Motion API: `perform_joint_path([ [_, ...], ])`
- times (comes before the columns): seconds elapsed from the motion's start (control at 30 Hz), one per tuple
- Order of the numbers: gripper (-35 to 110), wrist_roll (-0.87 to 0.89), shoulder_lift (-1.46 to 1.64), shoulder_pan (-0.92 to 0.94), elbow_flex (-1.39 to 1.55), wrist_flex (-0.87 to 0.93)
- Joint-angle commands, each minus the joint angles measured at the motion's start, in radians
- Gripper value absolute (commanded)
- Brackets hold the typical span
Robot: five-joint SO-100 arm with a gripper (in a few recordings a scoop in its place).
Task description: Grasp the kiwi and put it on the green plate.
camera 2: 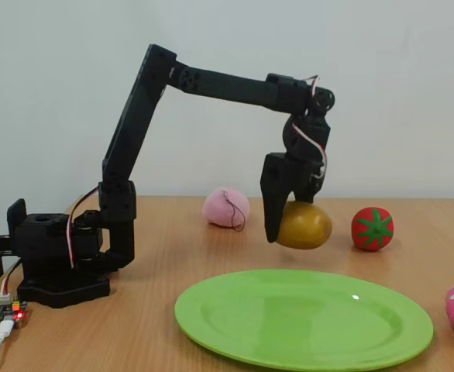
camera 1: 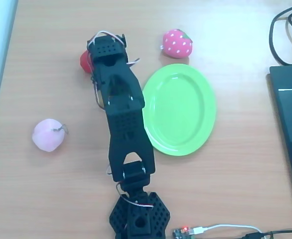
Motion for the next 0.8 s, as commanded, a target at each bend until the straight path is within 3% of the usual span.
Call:
perform_joint_path([
  [0.0, 32, -0.005, 0.083, 0.023, -0.035, 0.021],
  [0.77, 34, 0.014, 0.233, 0.364, 0.100, 0.021],
])
